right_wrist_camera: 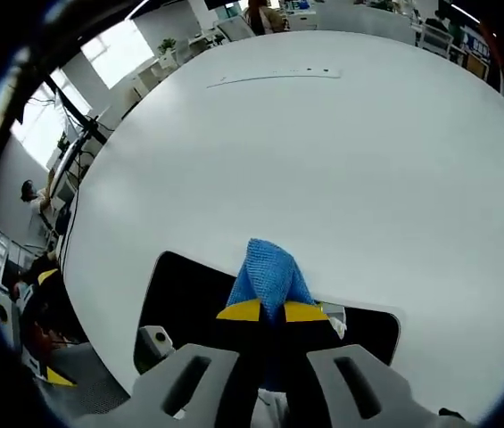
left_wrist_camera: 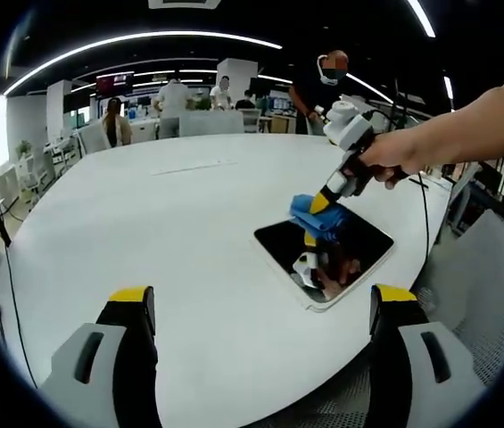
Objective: Wipe the mirror surface with the cleaning cloth until all visible marks leave the cleaned area.
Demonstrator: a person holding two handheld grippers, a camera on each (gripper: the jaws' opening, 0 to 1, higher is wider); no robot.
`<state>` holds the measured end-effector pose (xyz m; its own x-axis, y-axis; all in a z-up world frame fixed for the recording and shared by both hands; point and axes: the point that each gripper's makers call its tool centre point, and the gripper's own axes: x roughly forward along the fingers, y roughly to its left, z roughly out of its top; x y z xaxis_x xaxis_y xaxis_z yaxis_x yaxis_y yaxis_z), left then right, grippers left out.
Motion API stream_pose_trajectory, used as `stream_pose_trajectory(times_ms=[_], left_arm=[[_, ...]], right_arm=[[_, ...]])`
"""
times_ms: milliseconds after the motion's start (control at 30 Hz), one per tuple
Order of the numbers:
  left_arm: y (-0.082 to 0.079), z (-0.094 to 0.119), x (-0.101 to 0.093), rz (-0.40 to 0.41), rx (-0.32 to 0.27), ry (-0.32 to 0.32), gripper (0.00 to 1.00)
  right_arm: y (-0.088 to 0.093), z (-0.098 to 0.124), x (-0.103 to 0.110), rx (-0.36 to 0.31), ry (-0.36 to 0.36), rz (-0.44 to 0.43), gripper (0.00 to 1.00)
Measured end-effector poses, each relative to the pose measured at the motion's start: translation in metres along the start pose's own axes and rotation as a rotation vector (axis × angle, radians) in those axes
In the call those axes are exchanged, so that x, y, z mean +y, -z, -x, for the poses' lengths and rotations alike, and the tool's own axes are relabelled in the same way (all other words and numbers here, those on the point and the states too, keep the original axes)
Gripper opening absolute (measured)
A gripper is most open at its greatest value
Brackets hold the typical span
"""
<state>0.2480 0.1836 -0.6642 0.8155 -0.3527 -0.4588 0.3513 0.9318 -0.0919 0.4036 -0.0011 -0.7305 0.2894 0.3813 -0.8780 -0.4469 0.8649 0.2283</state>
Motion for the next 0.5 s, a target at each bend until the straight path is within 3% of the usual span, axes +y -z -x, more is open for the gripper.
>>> stream_pose_trajectory(times_ms=[500], left_arm=[[0.0, -0.001, -0.001, 0.002, 0.0, -0.002, 0.99]], right_arm=[[0.0, 0.002, -0.017, 0.002, 0.019, -0.004, 0.01]])
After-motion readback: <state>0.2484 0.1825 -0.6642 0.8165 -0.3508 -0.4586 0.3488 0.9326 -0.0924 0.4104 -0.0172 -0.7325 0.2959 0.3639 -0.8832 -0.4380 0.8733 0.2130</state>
